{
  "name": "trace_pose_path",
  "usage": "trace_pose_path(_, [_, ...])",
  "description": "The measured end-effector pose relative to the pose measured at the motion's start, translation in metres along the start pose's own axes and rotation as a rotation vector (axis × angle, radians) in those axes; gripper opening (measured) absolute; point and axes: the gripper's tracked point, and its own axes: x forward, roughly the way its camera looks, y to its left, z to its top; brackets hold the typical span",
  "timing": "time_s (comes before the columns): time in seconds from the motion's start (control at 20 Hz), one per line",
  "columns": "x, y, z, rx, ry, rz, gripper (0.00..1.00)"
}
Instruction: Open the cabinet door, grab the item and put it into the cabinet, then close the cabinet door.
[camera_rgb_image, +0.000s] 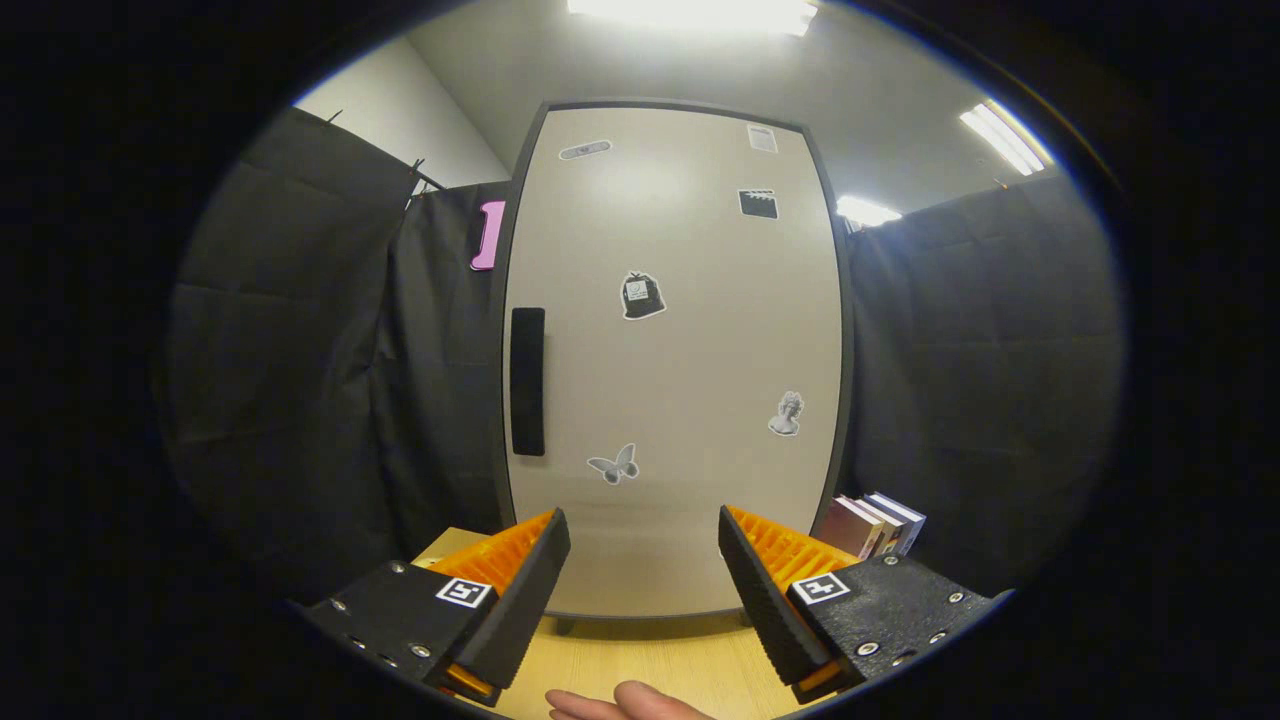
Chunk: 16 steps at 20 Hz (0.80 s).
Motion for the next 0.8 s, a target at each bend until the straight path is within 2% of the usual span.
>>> trace_pose_path(0.15, [0.010, 0.002, 0.006, 0.011, 0.005, 0.008, 0.93])
trace_pose_path(0.45, [0.037, 0.048, 0.028, 0.007, -0.015, 0.093, 0.93])
trace_pose_path(0.8, [0.103, 0.102, 0.035, 0.041, 0.028, 0.111, 0.88])
